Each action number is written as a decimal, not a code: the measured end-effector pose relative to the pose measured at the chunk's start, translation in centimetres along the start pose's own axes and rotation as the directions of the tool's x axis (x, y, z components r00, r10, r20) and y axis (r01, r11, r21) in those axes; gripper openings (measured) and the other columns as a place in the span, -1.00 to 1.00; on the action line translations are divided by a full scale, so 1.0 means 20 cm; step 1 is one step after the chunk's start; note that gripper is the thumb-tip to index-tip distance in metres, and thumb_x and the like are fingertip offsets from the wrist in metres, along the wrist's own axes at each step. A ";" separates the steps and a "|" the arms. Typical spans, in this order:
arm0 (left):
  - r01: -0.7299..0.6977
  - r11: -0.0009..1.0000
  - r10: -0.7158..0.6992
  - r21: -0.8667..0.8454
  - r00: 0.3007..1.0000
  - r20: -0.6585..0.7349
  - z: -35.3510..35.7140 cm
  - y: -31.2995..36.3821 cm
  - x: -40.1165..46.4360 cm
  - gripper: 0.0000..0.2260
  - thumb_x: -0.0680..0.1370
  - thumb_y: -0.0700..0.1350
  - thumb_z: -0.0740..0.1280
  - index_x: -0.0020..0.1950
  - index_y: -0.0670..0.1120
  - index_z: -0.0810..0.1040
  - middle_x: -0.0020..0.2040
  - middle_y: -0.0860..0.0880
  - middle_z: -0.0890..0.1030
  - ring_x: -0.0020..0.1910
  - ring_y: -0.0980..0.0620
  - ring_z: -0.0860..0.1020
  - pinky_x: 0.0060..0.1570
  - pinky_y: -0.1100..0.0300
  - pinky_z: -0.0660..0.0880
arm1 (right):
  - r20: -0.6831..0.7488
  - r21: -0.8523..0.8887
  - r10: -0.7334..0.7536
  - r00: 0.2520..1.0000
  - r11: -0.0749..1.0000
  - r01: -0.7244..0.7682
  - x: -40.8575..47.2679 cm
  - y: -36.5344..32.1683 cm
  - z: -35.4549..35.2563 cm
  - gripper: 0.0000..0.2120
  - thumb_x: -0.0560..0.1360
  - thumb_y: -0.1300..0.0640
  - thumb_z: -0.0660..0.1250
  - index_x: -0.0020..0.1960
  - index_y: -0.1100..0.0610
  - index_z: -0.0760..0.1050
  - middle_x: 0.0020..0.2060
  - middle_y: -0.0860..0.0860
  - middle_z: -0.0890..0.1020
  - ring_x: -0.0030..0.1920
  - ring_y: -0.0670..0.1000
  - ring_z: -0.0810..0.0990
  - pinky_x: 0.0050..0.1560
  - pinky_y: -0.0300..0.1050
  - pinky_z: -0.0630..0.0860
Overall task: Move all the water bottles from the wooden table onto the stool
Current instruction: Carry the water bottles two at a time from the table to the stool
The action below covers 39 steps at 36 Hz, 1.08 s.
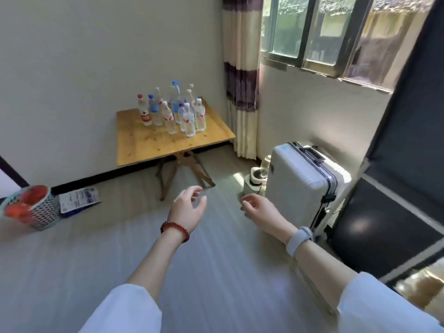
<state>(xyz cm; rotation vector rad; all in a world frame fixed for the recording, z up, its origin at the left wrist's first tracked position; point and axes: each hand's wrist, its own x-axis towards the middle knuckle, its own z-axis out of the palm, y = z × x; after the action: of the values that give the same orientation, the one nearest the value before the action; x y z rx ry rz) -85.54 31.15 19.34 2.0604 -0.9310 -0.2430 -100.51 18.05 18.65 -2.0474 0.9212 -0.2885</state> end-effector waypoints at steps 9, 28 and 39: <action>0.183 0.983 -0.182 -0.010 0.976 -0.117 -0.18 -0.59 0.87 -0.79 0.50 -0.16 0.30 0.12 -0.12 0.51 0.06 -0.09 0.56 0.00 0.00 0.53 0.04 0.22 0.40 | 0.131 0.036 -0.066 0.989 0.997 0.062 1.13 -0.24 0.38 -0.73 0.54 0.05 0.15 0.17 0.10 0.46 0.08 0.08 0.62 0.06 0.07 0.59 0.06 -0.10 0.49; 0.303 0.948 -0.311 -0.098 0.947 -0.080 0.04 -1.31 2.95 -0.69 0.52 -0.13 0.29 0.25 -0.13 0.40 0.14 -0.09 0.54 -0.01 0.06 0.49 0.02 0.20 0.40 | 0.014 0.189 0.110 0.994 0.976 -0.111 3.29 -0.39 0.67 -0.46 0.48 0.01 0.31 0.38 0.14 0.22 0.21 0.10 0.48 0.10 0.06 0.54 0.07 -0.05 0.50; 0.571 0.792 -0.581 -0.218 0.814 0.021 0.33 -1.72 3.81 -0.24 0.45 0.02 0.37 0.48 0.01 -0.05 0.48 -0.07 0.14 0.37 -0.09 0.29 0.30 -0.03 0.34 | -0.023 0.327 0.157 0.987 0.934 -0.141 4.27 -0.20 0.97 -0.18 0.34 0.08 0.48 0.43 0.07 0.07 0.34 -0.05 0.29 0.33 -0.19 0.24 0.37 -0.22 0.21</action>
<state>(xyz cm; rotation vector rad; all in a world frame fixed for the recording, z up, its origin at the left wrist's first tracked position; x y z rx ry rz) -16.74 -12.96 0.66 2.0821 -0.1990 -0.5895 -28.78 -28.54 -0.63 -1.6652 0.9827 -0.3828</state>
